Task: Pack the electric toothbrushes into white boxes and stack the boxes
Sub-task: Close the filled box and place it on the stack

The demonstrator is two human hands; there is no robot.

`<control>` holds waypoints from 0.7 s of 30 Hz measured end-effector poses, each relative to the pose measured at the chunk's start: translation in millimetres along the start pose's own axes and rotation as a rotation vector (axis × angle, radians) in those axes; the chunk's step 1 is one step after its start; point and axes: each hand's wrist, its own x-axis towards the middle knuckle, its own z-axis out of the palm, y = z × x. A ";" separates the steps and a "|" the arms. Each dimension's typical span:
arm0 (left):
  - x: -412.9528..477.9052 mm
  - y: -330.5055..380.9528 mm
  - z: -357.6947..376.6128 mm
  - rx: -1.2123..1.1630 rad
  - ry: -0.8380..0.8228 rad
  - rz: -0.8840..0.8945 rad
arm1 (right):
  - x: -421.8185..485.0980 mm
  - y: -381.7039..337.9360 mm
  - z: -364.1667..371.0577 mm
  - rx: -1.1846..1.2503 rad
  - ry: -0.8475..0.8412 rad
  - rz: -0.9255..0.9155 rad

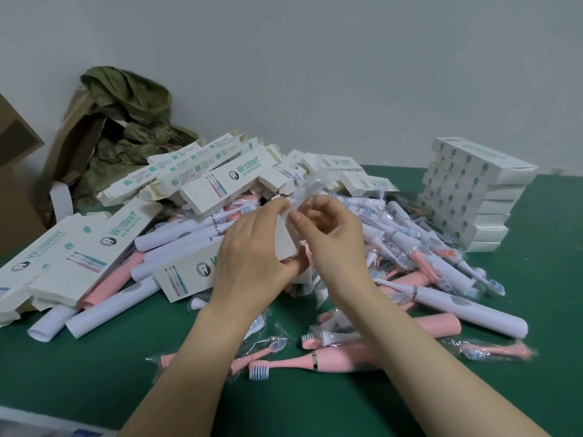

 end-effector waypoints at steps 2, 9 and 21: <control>0.8 -1.3 0.3 -0.002 0.013 0.000 | -1.2 2.7 0.7 -0.014 -0.054 -0.004; -1.0 -2.4 -1.1 -0.007 0.004 -0.023 | 3.1 8.8 1.6 -0.160 -0.059 -0.008; -1.8 -2.2 -6.9 -0.015 0.001 -0.036 | -1.9 5.5 6.4 -0.210 -0.062 -0.070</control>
